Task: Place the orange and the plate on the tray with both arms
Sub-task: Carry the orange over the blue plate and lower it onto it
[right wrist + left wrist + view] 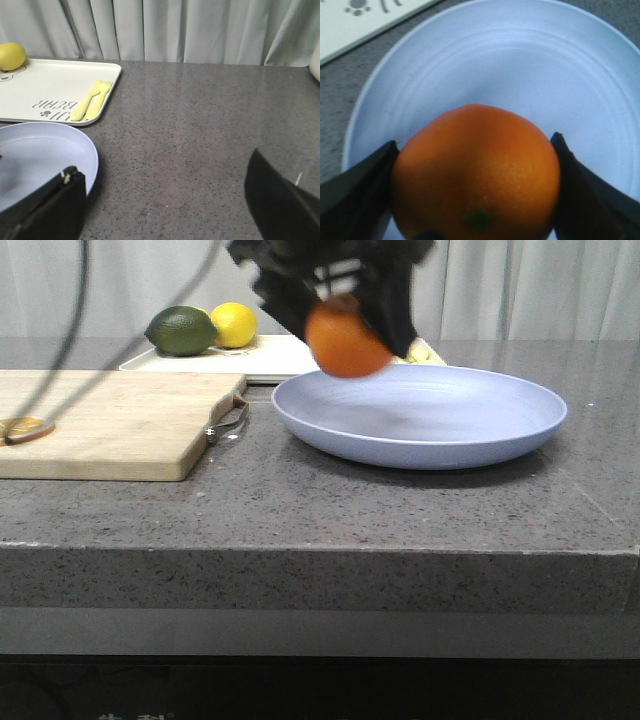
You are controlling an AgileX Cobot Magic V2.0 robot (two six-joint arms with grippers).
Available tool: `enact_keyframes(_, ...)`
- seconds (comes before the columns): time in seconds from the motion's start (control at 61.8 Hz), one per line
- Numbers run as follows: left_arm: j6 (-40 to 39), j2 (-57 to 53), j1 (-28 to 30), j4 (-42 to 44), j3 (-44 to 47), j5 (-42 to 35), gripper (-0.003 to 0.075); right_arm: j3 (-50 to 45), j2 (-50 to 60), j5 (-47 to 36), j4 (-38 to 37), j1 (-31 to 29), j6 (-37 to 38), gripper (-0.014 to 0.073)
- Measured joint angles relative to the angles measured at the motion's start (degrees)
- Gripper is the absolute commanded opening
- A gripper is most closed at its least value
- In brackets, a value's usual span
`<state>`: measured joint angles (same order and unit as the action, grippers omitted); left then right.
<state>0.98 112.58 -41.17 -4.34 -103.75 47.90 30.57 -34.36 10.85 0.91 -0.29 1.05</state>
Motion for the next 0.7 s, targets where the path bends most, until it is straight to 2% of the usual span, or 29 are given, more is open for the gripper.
enact_keyframes(0.113,0.0,2.8,-1.8,-0.1,0.0,-2.0,0.0224,0.0,0.0,0.0,0.0,0.0,0.0,0.0650)
enact_keyframes(0.194,0.0,3.9,-2.5,-0.1,0.0,-3.2,0.0281,0.0,0.0,0.0,0.0,0.0,0.0,0.0650)
enact_keyframes(0.243,0.0,4.0,-2.7,-0.1,0.0,-4.0,0.0336,0.0,0.0,0.0,0.0,0.0,0.0,0.0650)
enact_keyframes(0.405,0.0,4.0,-2.8,-0.1,0.0,-5.1,0.0603,0.0,0.0,0.0,0.0,0.0,0.0,0.0650)
enact_keyframes(0.469,0.0,4.0,-2.8,-0.1,0.0,-5.3,0.0673,0.0,0.0,0.0,0.0,0.0,0.0,0.0650)
enact_keyframes(0.518,0.0,4.0,-2.8,-0.1,0.0,-5.5,0.0696,0.0,0.0,0.0,0.0,0.0,0.0,0.0650)
enact_keyframes(0.696,0.0,4.0,-2.8,-0.1,-1.0,-5.2,0.0693,0.0,0.0,0.0,0.0,0.0,0.0,0.0650)
